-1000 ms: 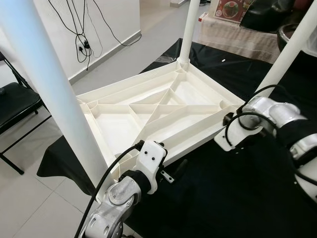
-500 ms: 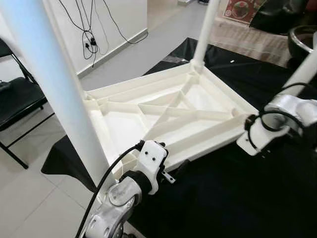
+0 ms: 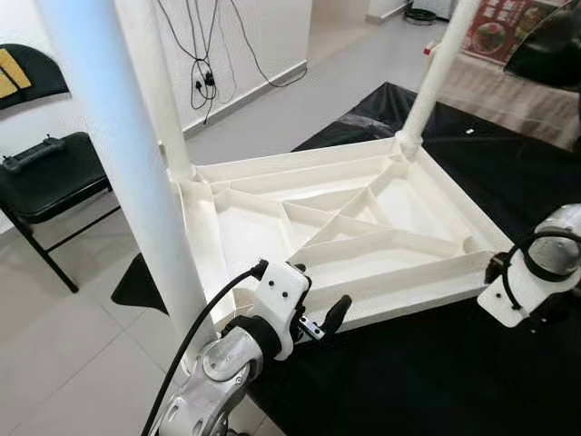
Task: Building children table
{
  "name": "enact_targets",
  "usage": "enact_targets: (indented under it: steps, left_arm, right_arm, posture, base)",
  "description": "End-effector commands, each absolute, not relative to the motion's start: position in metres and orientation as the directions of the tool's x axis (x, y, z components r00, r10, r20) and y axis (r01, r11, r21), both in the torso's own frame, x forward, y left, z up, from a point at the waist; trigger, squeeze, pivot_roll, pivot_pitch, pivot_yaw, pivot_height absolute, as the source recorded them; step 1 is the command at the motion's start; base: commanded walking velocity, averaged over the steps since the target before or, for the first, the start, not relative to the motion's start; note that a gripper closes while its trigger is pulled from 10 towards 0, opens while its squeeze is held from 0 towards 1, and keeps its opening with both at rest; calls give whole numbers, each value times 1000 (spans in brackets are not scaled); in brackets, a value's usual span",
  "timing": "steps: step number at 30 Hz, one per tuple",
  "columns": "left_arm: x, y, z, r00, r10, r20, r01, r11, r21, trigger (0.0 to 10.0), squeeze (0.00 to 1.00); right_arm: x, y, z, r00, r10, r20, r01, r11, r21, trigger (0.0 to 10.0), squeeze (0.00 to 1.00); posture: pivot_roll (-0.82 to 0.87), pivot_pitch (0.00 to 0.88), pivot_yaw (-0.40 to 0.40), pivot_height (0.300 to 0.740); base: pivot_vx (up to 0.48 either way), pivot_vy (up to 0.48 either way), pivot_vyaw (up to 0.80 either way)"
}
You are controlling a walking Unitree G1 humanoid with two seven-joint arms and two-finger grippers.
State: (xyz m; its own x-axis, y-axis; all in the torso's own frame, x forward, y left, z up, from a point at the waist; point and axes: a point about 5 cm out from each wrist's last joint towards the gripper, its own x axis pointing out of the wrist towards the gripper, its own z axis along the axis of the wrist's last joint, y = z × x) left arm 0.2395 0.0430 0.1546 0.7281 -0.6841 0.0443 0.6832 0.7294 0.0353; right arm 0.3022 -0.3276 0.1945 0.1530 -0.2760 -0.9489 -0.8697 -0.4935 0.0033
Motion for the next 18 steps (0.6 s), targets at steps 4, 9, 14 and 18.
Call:
enact_targets:
  steps: [4, 9, 14, 18]
  left_arm:
    - [240, 49, 153, 746, -665, 37, 664, 747, 34, 10000, 0]
    - [241, 49, 154, 745, -667, 37, 666, 745, 36, 10000, 0]
    - [241, 49, 155, 747, -664, 39, 663, 747, 37, 10000, 0]
    - [240, 53, 155, 753, -656, 39, 655, 754, 44, 10000, 0]
  right_arm:
    - [269, -358, 179, -76, -364, -928, -904, -367, 218, 10000, 0]
    - [264, -362, 181, -89, -352, -932, -913, -345, 217, 10000, 0]
    - [259, -365, 181, -102, -351, -931, -920, -323, 222, 10000, 0]
    - [254, -371, 182, -111, -339, -934, -941, -266, 208, 10000, 0]
  posture:
    - [-1, 186, -83, 740]
    - [-2, 187, -79, 740]
    - [2, 189, -86, 740]
    - [9, 190, -88, 740]
  base:
    - [0, 0, 0]
    - [0, 0, 0]
    - [0, 0, 0]
    - [0, 0, 0]
